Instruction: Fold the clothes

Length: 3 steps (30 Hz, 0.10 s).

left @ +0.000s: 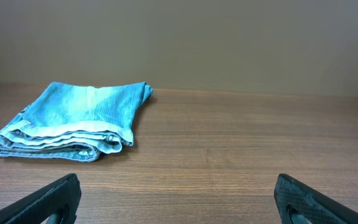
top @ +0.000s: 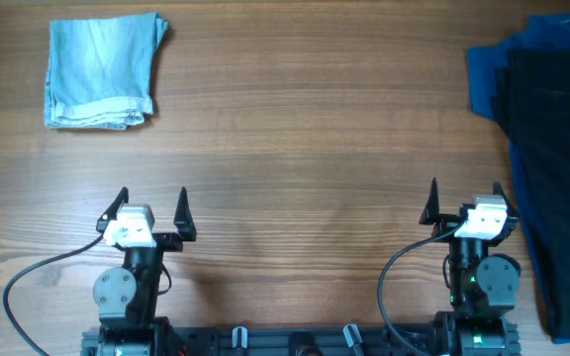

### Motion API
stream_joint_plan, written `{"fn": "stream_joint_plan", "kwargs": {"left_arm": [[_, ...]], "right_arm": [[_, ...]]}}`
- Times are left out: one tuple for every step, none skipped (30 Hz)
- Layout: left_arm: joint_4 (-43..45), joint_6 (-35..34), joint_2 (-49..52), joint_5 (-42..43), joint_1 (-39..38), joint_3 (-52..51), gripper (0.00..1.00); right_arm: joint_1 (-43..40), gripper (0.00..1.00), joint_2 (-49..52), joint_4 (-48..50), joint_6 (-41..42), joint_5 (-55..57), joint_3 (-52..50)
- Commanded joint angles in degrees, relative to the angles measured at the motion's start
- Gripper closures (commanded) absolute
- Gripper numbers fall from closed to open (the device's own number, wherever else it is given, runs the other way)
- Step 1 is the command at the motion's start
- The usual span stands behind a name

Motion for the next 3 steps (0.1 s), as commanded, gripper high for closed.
{"fn": "stream_joint_plan", "kwargs": {"left_arm": [[-0.2, 1.0, -0.6, 1.1, 0.2, -0.3, 0.00], [-0.2, 1.0, -0.6, 1.1, 0.2, -0.3, 0.00], [-0.2, 1.0, -0.6, 1.1, 0.2, -0.3, 0.00]], "right_arm": [[0.3, 0.00, 0.4, 0.2, -0.6, -0.2, 0.0], [0.3, 0.00, 0.4, 0.2, -0.6, -0.2, 0.0], [0.3, 0.00, 0.4, 0.2, -0.6, -0.2, 0.0]]}}
